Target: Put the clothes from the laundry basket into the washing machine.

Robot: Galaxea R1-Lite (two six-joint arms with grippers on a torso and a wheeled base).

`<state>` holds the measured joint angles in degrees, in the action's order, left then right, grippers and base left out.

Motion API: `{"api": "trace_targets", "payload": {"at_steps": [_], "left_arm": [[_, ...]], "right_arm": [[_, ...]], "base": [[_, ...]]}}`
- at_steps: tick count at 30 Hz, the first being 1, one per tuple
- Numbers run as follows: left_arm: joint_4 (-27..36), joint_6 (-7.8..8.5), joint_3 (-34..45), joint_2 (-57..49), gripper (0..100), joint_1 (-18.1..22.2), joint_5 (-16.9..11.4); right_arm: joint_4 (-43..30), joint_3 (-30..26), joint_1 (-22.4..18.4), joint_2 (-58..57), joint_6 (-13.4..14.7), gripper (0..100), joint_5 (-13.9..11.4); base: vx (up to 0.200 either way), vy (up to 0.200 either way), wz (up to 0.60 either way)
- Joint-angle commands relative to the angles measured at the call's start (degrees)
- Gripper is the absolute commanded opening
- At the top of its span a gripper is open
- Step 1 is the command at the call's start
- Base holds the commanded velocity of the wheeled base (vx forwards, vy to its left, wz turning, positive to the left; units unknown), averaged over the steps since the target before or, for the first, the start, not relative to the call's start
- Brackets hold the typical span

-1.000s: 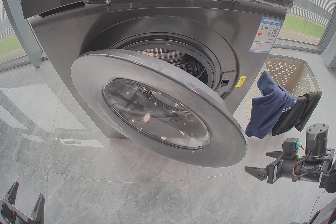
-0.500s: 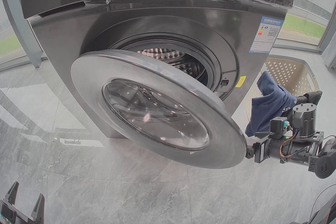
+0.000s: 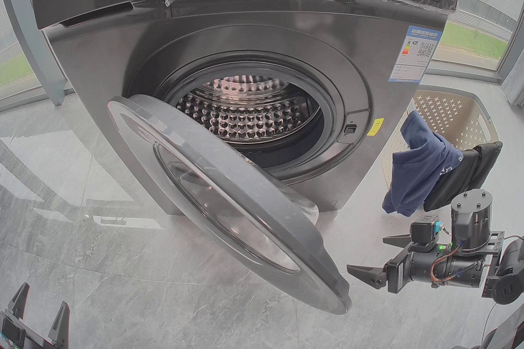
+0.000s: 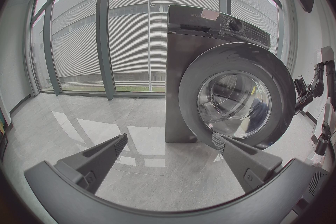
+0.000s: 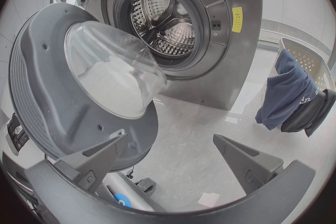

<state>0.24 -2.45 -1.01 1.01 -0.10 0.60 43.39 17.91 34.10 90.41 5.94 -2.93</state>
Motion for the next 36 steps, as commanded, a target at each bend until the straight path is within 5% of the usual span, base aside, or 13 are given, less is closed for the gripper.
{"api": "trace_targets", "payload": {"at_steps": [1,8,20,31,36], "left_arm": [[0.02,-0.01,0.84,-0.40,100,0.01,0.02],[0.02,-0.01,0.84,-0.40,100,0.01,0.02],[0.02,-0.01,0.84,-0.40,100,-0.08,0.02],[0.02,-0.01,0.84,-0.40,100,0.01,0.02],[-0.07,-0.01,0.84,-0.40,100,0.01,0.11]], "right_arm": [[-0.32,2.48,-1.67,1.44,0.57,100,1.26],[0.12,6.79,-2.81,7.59,0.48,100,2.75],[0.30,6.44,6.07,7.50,2.59,100,2.57],[0.21,14.00,-0.26,11.37,3.56,100,3.63],[0.21,14.96,0.36,12.69,3.56,100,4.42]], "base": [[-0.200,0.000,0.00],[-0.171,0.000,0.00],[0.000,0.000,0.00],[0.000,0.000,0.00],[0.000,0.000,0.00]]}}
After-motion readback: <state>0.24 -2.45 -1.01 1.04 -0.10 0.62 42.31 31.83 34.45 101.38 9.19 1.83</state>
